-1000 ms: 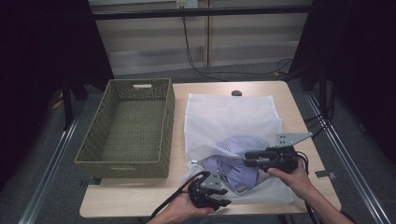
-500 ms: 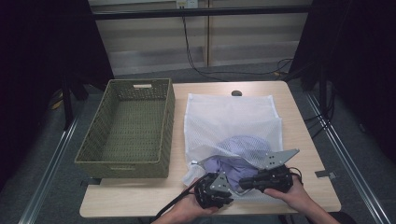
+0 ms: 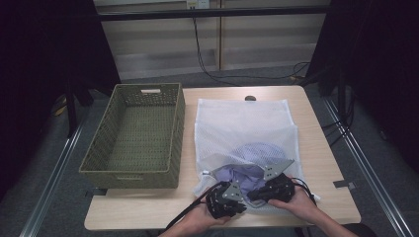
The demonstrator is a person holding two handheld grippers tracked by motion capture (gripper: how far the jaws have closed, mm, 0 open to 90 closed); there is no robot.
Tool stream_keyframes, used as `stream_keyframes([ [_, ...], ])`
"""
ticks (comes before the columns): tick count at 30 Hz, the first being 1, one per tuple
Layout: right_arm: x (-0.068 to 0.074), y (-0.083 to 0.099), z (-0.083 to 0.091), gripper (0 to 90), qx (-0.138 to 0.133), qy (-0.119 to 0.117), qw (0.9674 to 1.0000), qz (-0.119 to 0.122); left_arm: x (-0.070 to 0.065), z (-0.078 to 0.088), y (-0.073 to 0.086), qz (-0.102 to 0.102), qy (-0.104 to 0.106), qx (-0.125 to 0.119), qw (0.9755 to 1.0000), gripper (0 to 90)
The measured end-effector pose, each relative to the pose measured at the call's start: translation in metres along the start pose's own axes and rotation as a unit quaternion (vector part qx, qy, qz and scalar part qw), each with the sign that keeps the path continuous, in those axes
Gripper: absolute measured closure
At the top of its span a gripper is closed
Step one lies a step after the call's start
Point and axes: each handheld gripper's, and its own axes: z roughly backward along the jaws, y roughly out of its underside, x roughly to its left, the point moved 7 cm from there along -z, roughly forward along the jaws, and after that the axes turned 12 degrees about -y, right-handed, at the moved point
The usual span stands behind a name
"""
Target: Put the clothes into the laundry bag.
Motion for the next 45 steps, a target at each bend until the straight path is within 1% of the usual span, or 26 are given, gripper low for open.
stream_keyframes([
  [1, -0.002, 0.0, -0.001, 90.0, 0.003, 0.004, 1.0, -0.002, 0.0, 0.0, 0.0, -0.001, 0.001, 0.0, 1.0, 89.1],
  [3, -0.006, 0.0, -0.002, 90.0, -0.002, 0.001, 1.0, -0.006, 0.0, 0.0, 0.0, -0.001, 0.001, -0.001, 1.0, 89.1],
  [5, -0.008, -0.001, -0.003, 90.0, -0.006, 0.003, 1.0, -0.003, 0.0, 0.0, 0.0, 0.001, 0.001, -0.001, 1.0, 89.1],
  [8, -0.013, -0.003, -0.002, 89.9, -0.011, 0.013, 0.9998, -0.004, 0.001, 0.0, 0.0, -0.002, 0.002, -0.002, 1.0, 89.1],
  [9, -0.015, -0.004, -0.002, 89.1, -0.015, 0.013, 0.9998, -0.006, 0.0, 0.0, 0.0, -0.003, 0.003, 0.0, 1.0, 89.1],
  [10, -0.017, -0.004, -0.001, 87.0, -0.017, 0.019, 0.9997, -0.006, 0.0, 0.0, 0.0, -0.003, 0.003, 0.0, 1.0, 89.1],
  [13, -0.021, -0.005, 0.0, 86.0, -0.022, 0.029, 0.9993, -0.009, 0.0, -0.001, 0.0, -0.001, 0.001, -0.003, 1.0, 89.1],
  [19, -0.024, -0.007, 0.0, 85.3, -0.027, 0.021, 0.9993, -0.016, 0.0, -0.001, 0.0, -0.001, 0.002, -0.004, 1.0, 89.1],
  [20, -0.025, -0.007, 0.0, 85.0, -0.029, 0.021, 0.9992, -0.017, 0.001, 0.001, 0.0, -0.004, 0.003, 0.009, 0.9999, 89.1],
  [21, -0.026, -0.007, 0.0, 84.4, -0.029, 0.022, 0.9992, -0.018, 0.001, -0.001, 0.0, -0.003, 0.005, 0.0, 1.0, 89.1],
  [23, -0.027, -0.008, 0.0, 82.9, -0.029, 0.015, 0.9993, -0.016, 0.002, -0.001, 0.0, 0.004, 0.011, 0.0, 0.9999, 89.0],
  [24, -0.027, -0.008, 0.0, 82.9, -0.03, 0.016, 0.9993, -0.015, 0.004, 0.001, 0.001, -0.001, -0.003, 0.015, 0.9999, 89.1],
  [25, -0.028, -0.009, 0.0, 82.9, -0.028, 0.016, 0.9993, -0.018, 0.004, 0.001, 0.001, 0.002, -0.003, 0.014, 0.9999, 89.1],
  [26, -0.028, -0.009, 0.0, 83.2, -0.03, 0.015, 0.9993, -0.018, 0.004, 0.001, 0.001, -0.001, -0.003, 0.014, 0.9999, 89.1],
  [27, -0.029, -0.009, 0.0, 83.7, -0.029, 0.014, 0.9994, -0.017, 0.003, 0.0, 0.001, 0.003, 0.007, 0.008, 0.9999, 89.2],
  [28, -0.029, -0.009, 0.0, 84.6, -0.032, 0.01, 0.9992, -0.022, 0.002, -0.001, 0.0, 0.009, 0.009, -0.004, 0.9999, 89.2],
  [29, -0.03, -0.009, 0.0, 85.8, -0.033, 0.009, 0.9992, -0.023, 0.004, 0.001, 0.001, 0.0, -0.003, 0.014, 0.9999, 89.2],
  [30, -0.031, -0.01, 0.0, 87.4, -0.031, 0.014, 0.9992, -0.022, 0.004, 0.001, 0.001, -0.003, -0.003, 0.015, 0.9999, 89.2],
  [31, -0.032, -0.01, 0.0, 88.9, -0.029, 0.017, 0.9992, -0.02, 0.004, 0.001, 0.001, 0.0, -0.003, 0.014, 0.9999, 89.2],
  [32, -0.033, -0.01, 0.0, 90.0, -0.029, 0.022, 0.999, -0.025, 0.004, 0.001, 0.001, 0.0, -0.003, 0.014, 0.9999, 89.2],
  [38, -0.034, -0.013, 0.0, 90.0, -0.024, 0.036, 0.9986, -0.031, 0.004, 0.001, 0.001, -0.005, -0.002, 0.014, 0.9999, 89.3],
  [39, -0.036, -0.014, 0.0, 90.0, -0.025, 0.041, 0.9984, -0.028, 0.003, 0.0, 0.001, -0.002, 0.008, 0.008, 0.9999, 89.2],
  [41, -0.039, -0.015, 0.001, 90.0, -0.026, 0.044, 0.9982, -0.029, 0.002, -0.001, 0.0, 0.004, 0.01, -0.004, 0.9999, 89.3],
  [43, -0.042, -0.017, 0.001, 90.0, -0.029, 0.045, 0.9981, -0.03, 0.002, -0.001, 0.0, 0.003, 0.011, -0.003, 0.9999, 89.3],
  [44, -0.044, -0.018, 0.001, 90.0, -0.027, 0.053, 0.9977, -0.031, 0.004, 0.001, 0.001, -0.004, 0.007, 0.012, 0.9999, 89.3],
  [45, -0.046, -0.019, 0.001, 90.0, -0.029, 0.055, 0.9976, -0.03, 0.004, 0.001, 0.001, -0.005, -0.002, 0.014, 0.9999, 89.3],
])
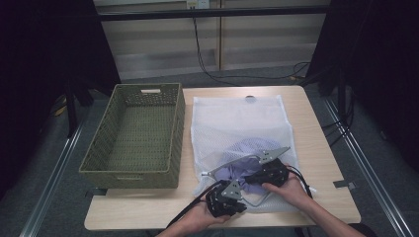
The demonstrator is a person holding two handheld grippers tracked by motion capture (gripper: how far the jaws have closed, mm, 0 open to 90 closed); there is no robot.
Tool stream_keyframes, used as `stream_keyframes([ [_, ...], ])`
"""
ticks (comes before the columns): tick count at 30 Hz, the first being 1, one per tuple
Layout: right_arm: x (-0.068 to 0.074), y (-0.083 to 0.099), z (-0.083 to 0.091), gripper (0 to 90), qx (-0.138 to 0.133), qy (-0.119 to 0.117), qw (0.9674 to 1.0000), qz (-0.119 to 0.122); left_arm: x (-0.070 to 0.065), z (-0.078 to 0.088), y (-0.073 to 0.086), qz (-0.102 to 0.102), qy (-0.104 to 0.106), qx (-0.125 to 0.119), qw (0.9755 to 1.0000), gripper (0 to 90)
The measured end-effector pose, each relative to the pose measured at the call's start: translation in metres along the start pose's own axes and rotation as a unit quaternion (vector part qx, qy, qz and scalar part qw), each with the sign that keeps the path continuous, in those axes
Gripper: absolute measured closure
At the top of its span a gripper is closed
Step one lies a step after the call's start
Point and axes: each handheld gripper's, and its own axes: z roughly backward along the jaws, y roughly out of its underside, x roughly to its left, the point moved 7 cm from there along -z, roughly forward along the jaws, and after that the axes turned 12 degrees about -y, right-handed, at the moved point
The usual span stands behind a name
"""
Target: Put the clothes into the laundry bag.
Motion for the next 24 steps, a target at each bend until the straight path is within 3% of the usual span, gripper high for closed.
stream_keyframes([
  [14, -0.017, -0.01, -0.003, 90.0, -0.02, 0.02, 0.9996, -0.007, 0.0, 0.0, 0.0, 0.002, 0.0, 0.0, 1.0, 89.3],
  [16, -0.019, -0.011, -0.003, 90.0, -0.023, 0.024, 0.9994, -0.011, -0.001, 0.0, 0.0, 0.005, 0.013, -0.004, 0.9999, 89.3],
  [20, -0.026, -0.016, -0.003, 90.0, -0.032, 0.034, 0.9988, -0.016, -0.002, -0.003, -0.001, 0.014, 0.014, -0.022, 0.9996, 89.3],
  [24, -0.029, -0.018, -0.003, 90.0, -0.035, 0.037, 0.9985, -0.018, -0.002, -0.003, -0.001, 0.015, 0.015, -0.022, 0.9995, 89.3],
])
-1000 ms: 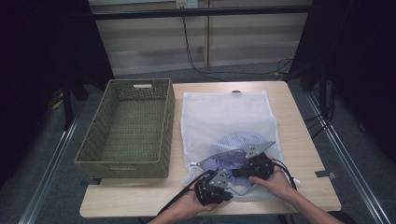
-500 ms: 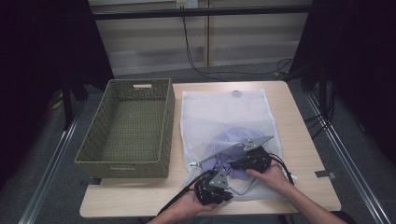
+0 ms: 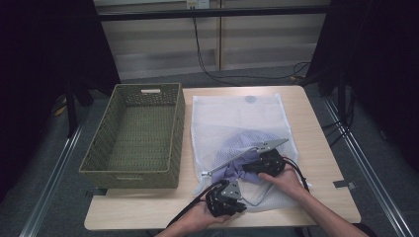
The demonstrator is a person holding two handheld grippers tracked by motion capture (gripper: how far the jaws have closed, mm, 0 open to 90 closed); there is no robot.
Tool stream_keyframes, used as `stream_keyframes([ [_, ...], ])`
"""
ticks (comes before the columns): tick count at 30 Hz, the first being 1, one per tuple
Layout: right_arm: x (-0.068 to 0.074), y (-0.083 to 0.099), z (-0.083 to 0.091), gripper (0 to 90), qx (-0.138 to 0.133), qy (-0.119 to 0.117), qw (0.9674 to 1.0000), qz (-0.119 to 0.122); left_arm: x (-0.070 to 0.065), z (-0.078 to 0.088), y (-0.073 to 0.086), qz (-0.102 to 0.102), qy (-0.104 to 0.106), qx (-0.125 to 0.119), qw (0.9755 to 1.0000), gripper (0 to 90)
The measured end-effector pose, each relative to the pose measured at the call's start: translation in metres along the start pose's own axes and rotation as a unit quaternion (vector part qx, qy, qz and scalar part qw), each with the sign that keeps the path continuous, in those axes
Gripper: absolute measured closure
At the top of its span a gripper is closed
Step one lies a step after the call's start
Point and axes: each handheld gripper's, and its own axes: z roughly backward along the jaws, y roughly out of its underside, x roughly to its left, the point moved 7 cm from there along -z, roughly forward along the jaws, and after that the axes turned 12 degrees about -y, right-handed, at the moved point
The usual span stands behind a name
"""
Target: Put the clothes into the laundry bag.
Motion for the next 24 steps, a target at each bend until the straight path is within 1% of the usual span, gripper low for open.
stream_keyframes([
  [5, -0.008, -0.004, 0.001, 88.0, -0.006, 0.014, 0.9999, -0.001, 0.0, 0.0, 0.0, 0.001, 0.001, 0.0, 1.0, 89.3],
  [6, -0.01, -0.005, 0.001, 87.8, -0.007, 0.017, 0.9998, -0.004, 0.0, 0.001, 0.0, -0.001, 0.003, 0.004, 1.0, 89.3],
  [10, -0.016, -0.007, -0.001, 87.7, -0.009, 0.019, 0.9997, -0.009, 0.0, 0.001, 0.0, 0.0, 0.003, 0.003, 1.0, 89.3],
  [13, -0.019, -0.012, 0.0, 86.5, -0.01, 0.026, 0.9996, -0.005, 0.0, 0.001, 0.001, 0.0, 0.003, 0.004, 1.0, 89.3],
  [14, -0.02, -0.014, 0.0, 86.5, -0.015, 0.025, 0.9996, -0.006, 0.0, 0.001, 0.001, -0.001, 0.002, 0.005, 1.0, 89.3],
  [18, -0.029, -0.02, 0.001, 87.3, -0.019, 0.031, 0.9993, -0.012, 0.0, 0.001, 0.001, 0.001, 0.003, 0.004, 1.0, 89.3],
  [19, -0.031, -0.021, 0.0, 87.3, -0.02, 0.03, 0.9993, -0.013, 0.0, 0.001, 0.001, 0.001, 0.003, 0.004, 1.0, 89.3],
  [24, -0.039, -0.025, -0.002, 87.7, -0.022, 0.041, 0.9988, -0.018, 0.0, 0.001, 0.001, 0.0, 0.002, 0.003, 1.0, 89.3],
])
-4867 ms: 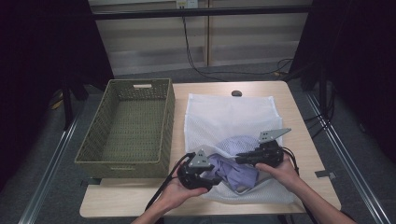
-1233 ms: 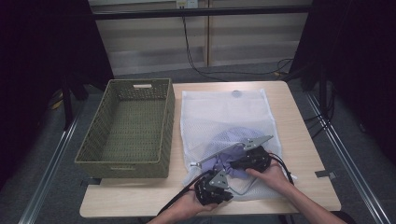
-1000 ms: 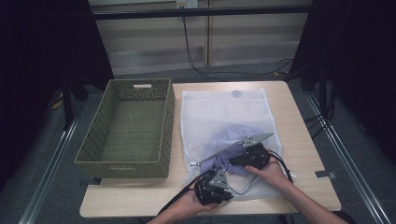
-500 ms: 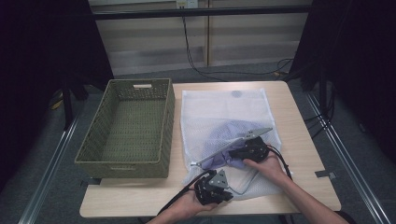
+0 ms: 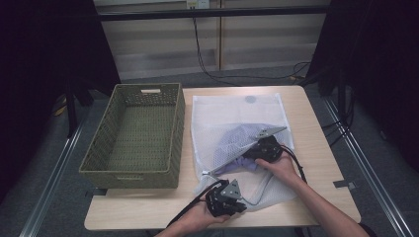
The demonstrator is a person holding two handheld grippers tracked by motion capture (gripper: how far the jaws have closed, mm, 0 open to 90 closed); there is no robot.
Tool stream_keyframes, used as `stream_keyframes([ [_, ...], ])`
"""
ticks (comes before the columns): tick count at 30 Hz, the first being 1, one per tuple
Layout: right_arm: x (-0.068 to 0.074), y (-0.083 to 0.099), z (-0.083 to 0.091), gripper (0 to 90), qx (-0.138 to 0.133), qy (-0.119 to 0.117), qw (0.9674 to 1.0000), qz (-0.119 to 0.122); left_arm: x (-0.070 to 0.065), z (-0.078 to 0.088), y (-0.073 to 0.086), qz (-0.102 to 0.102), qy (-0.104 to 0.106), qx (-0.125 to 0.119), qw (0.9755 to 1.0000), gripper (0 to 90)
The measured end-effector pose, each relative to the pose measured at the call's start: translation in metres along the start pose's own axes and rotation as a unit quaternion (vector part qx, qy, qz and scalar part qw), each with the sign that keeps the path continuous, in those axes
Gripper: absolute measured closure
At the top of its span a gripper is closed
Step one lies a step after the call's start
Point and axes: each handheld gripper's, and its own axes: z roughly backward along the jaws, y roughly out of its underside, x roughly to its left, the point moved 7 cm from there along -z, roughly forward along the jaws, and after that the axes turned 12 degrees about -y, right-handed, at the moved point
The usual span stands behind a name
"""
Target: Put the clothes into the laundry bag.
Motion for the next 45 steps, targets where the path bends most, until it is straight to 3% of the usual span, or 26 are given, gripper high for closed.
stream_keyframes([
  [12, -0.014, -0.008, -0.002, 90.0, -0.004, 0.021, 0.9997, -0.013, 0.0, 0.0, 0.0, 0.002, 0.003, -0.002, 1.0, 89.3],
  [14, -0.013, -0.008, -0.003, 90.0, -0.004, 0.021, 0.9997, -0.011, 0.001, 0.001, 0.001, -0.005, 0.002, 0.008, 1.0, 89.4],
  [15, -0.011, -0.008, -0.002, 88.2, -0.004, 0.015, 0.9998, -0.01, 0.002, 0.001, 0.001, -0.008, 0.003, 0.011, 0.9999, 89.3],
  [16, -0.009, -0.009, 0.0, 86.6, -0.009, 0.01, 0.9999, -0.005, 0.001, 0.0, 0.0, 0.0, 0.004, -0.003, 1.0, 89.3],
  [17, -0.006, -0.01, 0.002, 85.6, -0.01, 0.004, 0.9999, -0.001, 0.002, 0.002, 0.001, -0.007, 0.003, 0.011, 0.9999, 89.3],
  [19, 0.001, -0.012, 0.007, 84.6, -0.019, -0.008, 0.9998, 0.002, 0.002, 0.001, 0.001, -0.006, 0.003, 0.009, 0.9999, 89.3],
  [25, 0.024, -0.012, 0.029, 87.6, -0.036, -0.061, 0.9973, 0.016, 0.002, 0.001, 0.001, -0.006, 0.002, 0.006, 1.0, 89.3],
  [31, 0.045, 0.001, 0.031, 89.7, -0.009, -0.098, 0.9946, 0.034, 0.002, 0.001, 0.001, -0.007, 0.003, 0.011, 0.9999, 89.3],
  [33, 0.049, 0.008, 0.028, 90.0, 0.005, -0.104, 0.9938, 0.037, 0.001, 0.0, 0.0, -0.002, 0.005, 0.0, 1.0, 89.3],
  [35, 0.05, 0.014, 0.023, 90.0, 0.023, -0.109, 0.993, 0.039, 0.002, 0.002, 0.001, -0.007, 0.004, 0.011, 0.9999, 89.3],
  [36, 0.05, 0.017, 0.02, 90.0, 0.032, -0.109, 0.9927, 0.039, 0.001, 0.0, 0.0, -0.002, 0.001, 0.0, 1.0, 89.3],
  [40, 0.044, 0.028, 0.01, 90.0, 0.07, -0.103, 0.9916, 0.037, 0.0, -0.001, -0.001, 0.001, 0.004, -0.007, 1.0, 89.3],
  [43, 0.034, 0.03, 0.009, 90.0, 0.071, -0.091, 0.9929, 0.03, 0.002, 0.001, 0.001, -0.008, 0.005, 0.01, 0.9999, 89.2],
  [45, 0.027, 0.029, 0.011, 90.0, 0.067, -0.08, 0.9942, 0.027, 0.001, 0.0, 0.0, -0.004, 0.007, 0.001, 1.0, 89.2],
])
